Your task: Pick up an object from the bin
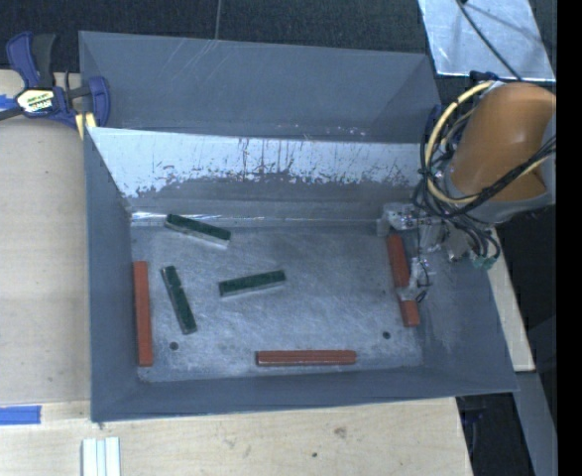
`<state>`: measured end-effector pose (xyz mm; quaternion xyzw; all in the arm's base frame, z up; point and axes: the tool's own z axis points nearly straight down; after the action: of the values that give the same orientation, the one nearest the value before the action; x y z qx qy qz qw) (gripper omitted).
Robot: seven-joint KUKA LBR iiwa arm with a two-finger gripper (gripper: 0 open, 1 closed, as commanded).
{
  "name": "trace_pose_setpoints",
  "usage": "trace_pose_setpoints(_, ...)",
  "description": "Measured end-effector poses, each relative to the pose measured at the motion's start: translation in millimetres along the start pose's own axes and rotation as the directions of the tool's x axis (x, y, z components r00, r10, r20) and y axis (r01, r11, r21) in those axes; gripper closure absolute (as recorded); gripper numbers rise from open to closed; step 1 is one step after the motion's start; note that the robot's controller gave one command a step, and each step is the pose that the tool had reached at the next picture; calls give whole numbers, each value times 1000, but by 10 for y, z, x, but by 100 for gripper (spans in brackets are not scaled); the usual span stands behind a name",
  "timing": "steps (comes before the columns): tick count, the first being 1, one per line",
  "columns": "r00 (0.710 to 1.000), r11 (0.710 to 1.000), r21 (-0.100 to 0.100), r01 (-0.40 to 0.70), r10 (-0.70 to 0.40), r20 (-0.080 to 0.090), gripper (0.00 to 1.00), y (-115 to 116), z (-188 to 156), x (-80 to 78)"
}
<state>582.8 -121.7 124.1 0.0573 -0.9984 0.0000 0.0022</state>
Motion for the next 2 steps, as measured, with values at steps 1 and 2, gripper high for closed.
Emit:
trace_pose_setpoints(1, 922, 922, 7, 388, -388, 9, 0, -388, -73, -355)
trace_pose_setpoints(2, 774, 774, 7, 633, -633, 8, 0, -145, -384, -251)
